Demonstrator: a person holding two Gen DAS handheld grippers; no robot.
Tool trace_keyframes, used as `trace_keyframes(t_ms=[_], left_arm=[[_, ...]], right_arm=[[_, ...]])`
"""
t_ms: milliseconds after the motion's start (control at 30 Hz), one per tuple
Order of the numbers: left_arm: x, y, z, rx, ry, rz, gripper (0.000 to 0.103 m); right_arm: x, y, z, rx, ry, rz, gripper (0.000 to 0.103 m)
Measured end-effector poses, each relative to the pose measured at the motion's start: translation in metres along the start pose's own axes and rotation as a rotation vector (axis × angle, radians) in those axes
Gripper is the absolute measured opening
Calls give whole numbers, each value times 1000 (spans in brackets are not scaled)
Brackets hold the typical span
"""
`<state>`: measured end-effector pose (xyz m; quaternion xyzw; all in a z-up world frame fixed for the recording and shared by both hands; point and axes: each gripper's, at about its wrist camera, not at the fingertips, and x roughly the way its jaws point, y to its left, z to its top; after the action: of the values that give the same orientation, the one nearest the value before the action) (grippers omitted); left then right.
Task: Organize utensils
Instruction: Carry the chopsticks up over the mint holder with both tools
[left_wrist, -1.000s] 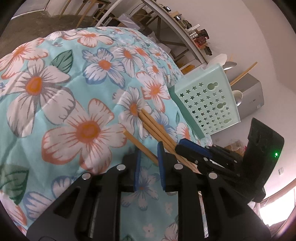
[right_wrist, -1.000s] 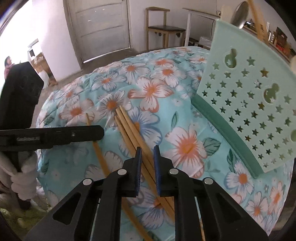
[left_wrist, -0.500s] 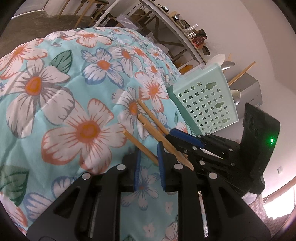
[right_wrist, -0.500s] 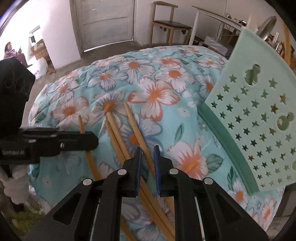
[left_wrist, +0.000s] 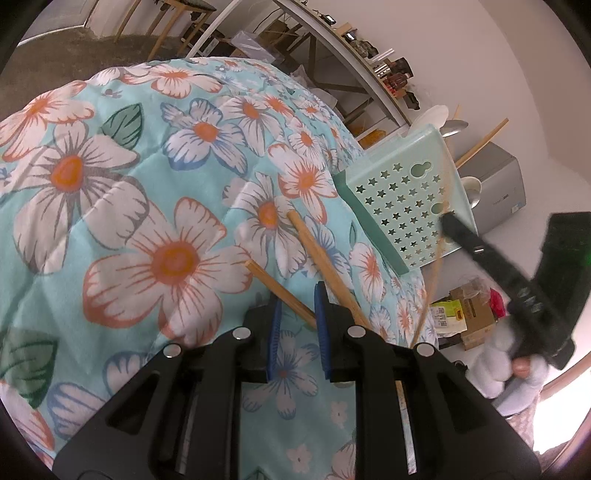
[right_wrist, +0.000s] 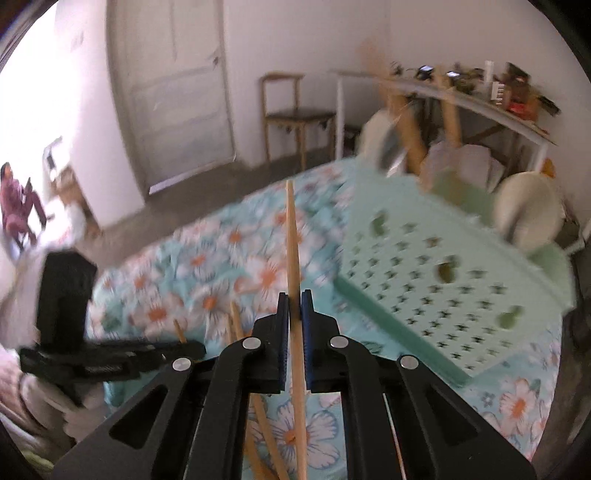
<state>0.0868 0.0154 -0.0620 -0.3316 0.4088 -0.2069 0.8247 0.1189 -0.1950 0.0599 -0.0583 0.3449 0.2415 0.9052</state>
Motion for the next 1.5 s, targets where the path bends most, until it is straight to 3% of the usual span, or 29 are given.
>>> trace_keyframes(t_ms=[267,600,1033,1400,1500], left_arm=[[-5,-8,3,19,-5,13,17],[-51,-35,16,82,-56,-92,10],[-125,-112,72,300,-268,-226,5],[-131,-182,128,391,-462,-385,5],[-124,-198,136,424,-505,-384,5]], right_arm=[[-63,-25,-2,157,-193,-21,7],[-100,-54,-13,274,-332,-38,7],[-122,-66,-28,314,-397,-29,7],[-135,-72,-33,323,-429,-16,7],[-136,-72,-33,322,-431,-12,7]])
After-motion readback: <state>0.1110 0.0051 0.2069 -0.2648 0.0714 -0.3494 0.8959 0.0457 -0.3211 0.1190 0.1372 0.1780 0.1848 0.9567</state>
